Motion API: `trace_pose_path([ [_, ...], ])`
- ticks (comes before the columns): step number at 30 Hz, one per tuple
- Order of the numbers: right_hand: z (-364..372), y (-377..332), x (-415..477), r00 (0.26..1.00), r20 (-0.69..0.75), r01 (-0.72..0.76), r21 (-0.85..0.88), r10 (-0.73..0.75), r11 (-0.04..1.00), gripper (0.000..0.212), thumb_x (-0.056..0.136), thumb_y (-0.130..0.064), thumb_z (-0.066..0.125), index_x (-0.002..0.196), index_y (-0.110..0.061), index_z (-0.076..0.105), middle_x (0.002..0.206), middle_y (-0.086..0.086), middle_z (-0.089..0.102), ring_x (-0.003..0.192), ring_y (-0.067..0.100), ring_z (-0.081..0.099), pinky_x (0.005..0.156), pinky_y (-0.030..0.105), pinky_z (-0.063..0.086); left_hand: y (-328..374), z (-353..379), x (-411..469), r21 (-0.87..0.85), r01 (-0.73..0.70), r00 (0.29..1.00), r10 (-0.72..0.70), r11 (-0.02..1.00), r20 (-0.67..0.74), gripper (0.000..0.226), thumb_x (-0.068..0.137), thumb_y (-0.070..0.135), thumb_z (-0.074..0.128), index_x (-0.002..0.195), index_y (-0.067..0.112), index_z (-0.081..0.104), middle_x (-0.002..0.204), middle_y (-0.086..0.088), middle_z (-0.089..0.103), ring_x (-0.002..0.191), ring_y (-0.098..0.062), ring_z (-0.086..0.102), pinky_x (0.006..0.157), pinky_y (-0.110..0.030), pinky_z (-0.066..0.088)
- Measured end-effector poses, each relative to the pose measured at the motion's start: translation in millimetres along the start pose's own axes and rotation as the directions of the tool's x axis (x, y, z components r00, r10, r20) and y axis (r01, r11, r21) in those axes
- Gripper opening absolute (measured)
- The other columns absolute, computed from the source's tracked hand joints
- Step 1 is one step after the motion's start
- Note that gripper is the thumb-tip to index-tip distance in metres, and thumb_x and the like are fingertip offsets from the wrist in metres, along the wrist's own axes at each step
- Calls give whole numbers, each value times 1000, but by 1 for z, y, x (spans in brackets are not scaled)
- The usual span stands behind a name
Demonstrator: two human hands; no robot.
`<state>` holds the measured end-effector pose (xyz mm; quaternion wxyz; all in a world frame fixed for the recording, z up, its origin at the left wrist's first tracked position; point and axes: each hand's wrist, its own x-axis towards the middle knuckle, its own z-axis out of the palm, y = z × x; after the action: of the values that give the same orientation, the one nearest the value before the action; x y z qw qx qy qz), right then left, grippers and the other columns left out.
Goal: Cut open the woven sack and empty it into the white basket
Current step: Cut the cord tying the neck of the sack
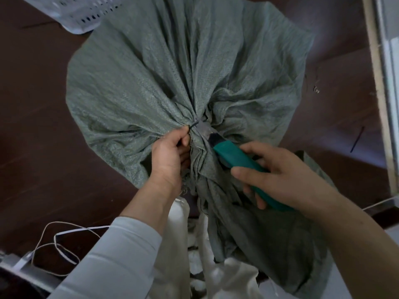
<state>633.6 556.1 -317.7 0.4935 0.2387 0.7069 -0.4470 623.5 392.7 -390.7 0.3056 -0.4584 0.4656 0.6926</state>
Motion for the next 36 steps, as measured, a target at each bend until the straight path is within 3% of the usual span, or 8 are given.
trace_pose_path([
  [3,-8,0,-3,999,36,12,-5,-11,1000,31,82,-25,68,113,-26,62,61,3,62,39,16,55,45,29,51,-1,-3,2,-10,7,1000,-7,1000,22,36,89,24,44,55,18,35,29,10,32,26,-4,25,30,-12,18],
  [6,-14,-4,-5,998,65,22,-122,-15,992,48,69,-32,78,113,-38,62,82,-3,73,45,17,63,57,32,58,-1,-4,4,5,4,1000,-4,1000,23,37,89,24,45,54,19,35,30,10,29,26,-4,22,30,-13,16],
  [11,-12,2,-4,996,52,89,-492,-73,866,58,87,-40,56,141,-37,36,122,-16,59,107,1,57,83,13,41,-2,-4,4,32,-23,1000,22,999,18,37,88,23,45,53,18,35,32,10,28,29,-5,24,32,-14,19],
  [14,-1,1,-9,998,-28,54,-150,-59,987,36,93,-22,44,124,-39,49,83,-5,63,60,3,55,59,26,46,-3,-2,5,27,-32,999,32,999,3,37,88,22,46,53,18,35,31,10,28,29,-6,25,33,-14,20],
  [16,2,-2,-8,994,-60,88,-12,-88,996,19,95,-24,43,108,-28,56,76,9,61,46,12,52,45,31,49,-3,-1,6,19,-39,999,39,999,5,37,88,22,46,53,17,34,31,9,29,29,-5,26,33,-14,21],
  [22,12,-10,1,994,-30,96,-175,-102,980,20,97,-34,38,104,-20,51,71,16,63,40,17,58,41,33,54,-2,2,3,15,-47,999,47,999,-6,37,88,20,46,54,16,32,30,8,31,28,-5,28,33,-13,23],
  [31,12,-25,4,999,-10,25,-414,-32,910,34,99,-38,29,93,-9,46,62,8,59,52,24,60,55,43,58,-1,8,-3,90,-89,992,97,992,-82,40,87,15,48,52,17,31,31,10,28,28,-5,23,32,-11,21],
  [36,22,-23,23,1000,1,4,-310,-4,951,23,100,-30,33,92,-11,43,63,13,61,39,22,54,43,35,53,0,11,2,116,-102,991,111,988,-73,37,85,14,47,52,19,31,34,11,26,31,-6,20,33,-12,19],
])
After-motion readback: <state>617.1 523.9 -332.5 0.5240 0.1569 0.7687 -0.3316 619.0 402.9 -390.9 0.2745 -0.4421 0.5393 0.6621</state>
